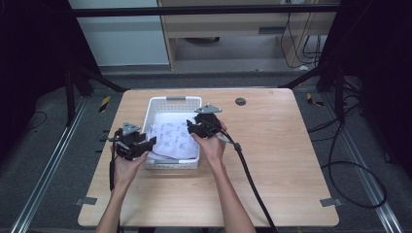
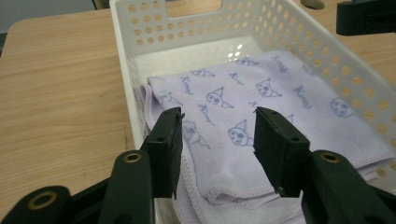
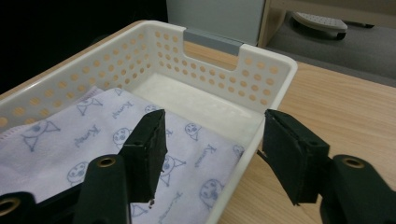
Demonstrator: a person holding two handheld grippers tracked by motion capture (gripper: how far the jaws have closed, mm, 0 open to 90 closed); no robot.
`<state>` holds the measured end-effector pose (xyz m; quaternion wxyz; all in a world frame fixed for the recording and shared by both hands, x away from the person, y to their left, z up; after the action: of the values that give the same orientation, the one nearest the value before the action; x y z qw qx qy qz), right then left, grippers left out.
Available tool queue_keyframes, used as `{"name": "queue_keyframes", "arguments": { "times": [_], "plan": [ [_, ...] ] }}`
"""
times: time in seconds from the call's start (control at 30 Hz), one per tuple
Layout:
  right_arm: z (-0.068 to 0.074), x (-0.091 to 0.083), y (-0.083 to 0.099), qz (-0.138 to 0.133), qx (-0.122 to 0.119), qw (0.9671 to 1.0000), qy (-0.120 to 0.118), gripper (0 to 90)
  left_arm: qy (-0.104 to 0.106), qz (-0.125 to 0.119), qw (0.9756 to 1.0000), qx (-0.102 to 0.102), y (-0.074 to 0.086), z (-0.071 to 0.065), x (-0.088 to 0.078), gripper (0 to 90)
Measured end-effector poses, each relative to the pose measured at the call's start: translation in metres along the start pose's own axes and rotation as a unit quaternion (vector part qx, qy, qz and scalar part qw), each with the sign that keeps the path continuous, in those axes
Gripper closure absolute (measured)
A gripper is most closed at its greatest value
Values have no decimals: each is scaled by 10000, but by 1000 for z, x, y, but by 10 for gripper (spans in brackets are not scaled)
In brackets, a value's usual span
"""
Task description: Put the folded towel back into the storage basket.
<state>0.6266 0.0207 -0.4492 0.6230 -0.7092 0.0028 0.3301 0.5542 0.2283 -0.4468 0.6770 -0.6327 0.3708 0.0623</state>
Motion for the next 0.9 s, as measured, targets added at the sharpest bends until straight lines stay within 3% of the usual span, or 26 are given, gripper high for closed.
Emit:
{"name": "queue_keyframes", "arguments": {
  "times": [0.2, 0.4, 0.5, 0.6, 0.77, 0.9],
  "plan": [
    [-6, -18, -4, -110, -4, 9999, -19, 332, 88, -175, 9998, 27, -9, -4, -14, 499],
    [-20, -42, -6, -204, -11, 9998, -36, 278, 222, -319, 9992, 80, -16, -11, -26, 481],
    [-36, -62, -4, -240, -7, 9997, 5, 255, 264, -367, 9989, 130, -17, -15, -31, 463],
    [-43, -70, -2, -269, 14, 9996, -5, 248, 282, -411, 9986, 159, -17, -16, -34, 449],
    [-70, -95, 14, -283, 142, 9995, -21, 222, 302, -469, 9983, 189, -14, -17, -38, 425],
    [-80, -105, 25, -308, 199, 9991, -208, 211, 301, -466, 9980, 306, -9, -19, -42, 421]
  ]
}}
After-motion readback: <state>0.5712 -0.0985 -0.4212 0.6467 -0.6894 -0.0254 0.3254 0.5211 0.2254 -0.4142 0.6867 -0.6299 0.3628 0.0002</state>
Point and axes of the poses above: each handheld gripper's, and its own axes: x roughly forward along the jaws, y roughly out of its underside, z roughly to its left, the point moved 6 cm from there along x, roughly forward along the jaws, and after that the axes turned 4 degrees about y, right-handed, at the moved point
